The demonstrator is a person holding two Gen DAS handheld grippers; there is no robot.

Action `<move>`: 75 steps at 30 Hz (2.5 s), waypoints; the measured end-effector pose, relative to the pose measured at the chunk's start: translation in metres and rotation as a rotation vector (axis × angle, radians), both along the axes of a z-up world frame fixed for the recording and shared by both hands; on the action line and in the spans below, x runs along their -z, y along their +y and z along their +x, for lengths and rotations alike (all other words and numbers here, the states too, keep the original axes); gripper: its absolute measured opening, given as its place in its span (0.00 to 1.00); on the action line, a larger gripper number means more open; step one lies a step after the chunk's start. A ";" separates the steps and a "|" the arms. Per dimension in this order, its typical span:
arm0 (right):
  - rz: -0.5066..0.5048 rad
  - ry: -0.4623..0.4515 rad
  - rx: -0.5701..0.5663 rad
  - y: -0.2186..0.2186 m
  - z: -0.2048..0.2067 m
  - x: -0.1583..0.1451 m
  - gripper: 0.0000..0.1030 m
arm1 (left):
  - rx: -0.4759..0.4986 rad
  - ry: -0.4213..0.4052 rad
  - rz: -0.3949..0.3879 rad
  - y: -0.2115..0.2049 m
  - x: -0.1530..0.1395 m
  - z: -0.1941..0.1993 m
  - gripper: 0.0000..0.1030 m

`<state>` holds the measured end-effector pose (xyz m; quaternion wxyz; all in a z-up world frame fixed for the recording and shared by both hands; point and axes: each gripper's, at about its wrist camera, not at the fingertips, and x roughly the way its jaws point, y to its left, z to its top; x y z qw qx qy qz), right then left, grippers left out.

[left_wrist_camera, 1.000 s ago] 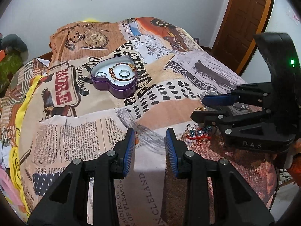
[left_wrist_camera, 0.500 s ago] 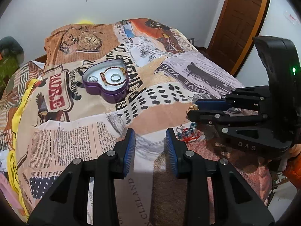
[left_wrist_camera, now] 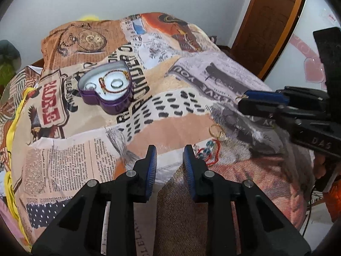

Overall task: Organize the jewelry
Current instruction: 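Grasp a gold ring with the right tool while the left grasps a small silver piece, then carry both held pieces over the heart tin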

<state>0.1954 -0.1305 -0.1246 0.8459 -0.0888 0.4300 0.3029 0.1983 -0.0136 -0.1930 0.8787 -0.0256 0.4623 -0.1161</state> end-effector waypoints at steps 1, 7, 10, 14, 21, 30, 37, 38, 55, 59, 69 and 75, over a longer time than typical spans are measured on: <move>0.002 0.001 0.000 -0.002 -0.001 0.000 0.19 | 0.006 0.001 0.005 -0.001 0.001 -0.002 0.25; -0.010 -0.003 -0.009 -0.005 -0.004 0.003 0.19 | 0.049 -0.003 0.032 -0.014 0.000 -0.010 0.25; -0.007 -0.005 -0.014 -0.006 -0.005 0.003 0.19 | 0.056 -0.010 0.056 -0.019 0.002 -0.008 0.25; 0.003 0.000 -0.018 -0.006 -0.007 0.004 0.19 | 0.052 -0.026 0.055 -0.022 0.005 -0.001 0.17; -0.001 -0.007 -0.028 -0.004 -0.010 0.003 0.19 | 0.043 -0.036 0.017 -0.018 0.005 0.000 0.08; 0.010 -0.040 -0.035 0.005 -0.010 -0.011 0.19 | -0.021 -0.113 0.004 0.008 -0.027 -0.009 0.08; 0.038 -0.076 -0.049 0.021 -0.005 -0.027 0.19 | -0.082 -0.177 0.006 0.034 -0.052 -0.007 0.08; 0.042 -0.082 -0.052 0.023 -0.004 -0.030 0.19 | -0.089 -0.186 0.006 0.038 -0.056 -0.006 0.08; 0.078 -0.137 -0.107 0.077 0.038 -0.052 0.19 | -0.178 -0.283 0.009 0.090 -0.089 0.038 0.08; 0.072 -0.124 -0.111 0.088 0.056 -0.046 0.19 | -0.186 -0.265 -0.004 0.101 -0.082 0.060 0.08; 0.020 -0.039 -0.126 0.112 0.096 -0.015 0.20 | -0.176 -0.177 0.002 0.111 -0.047 0.108 0.08; -0.032 -0.006 -0.162 0.129 0.108 0.003 0.20 | -0.162 -0.110 -0.040 0.117 -0.025 0.129 0.08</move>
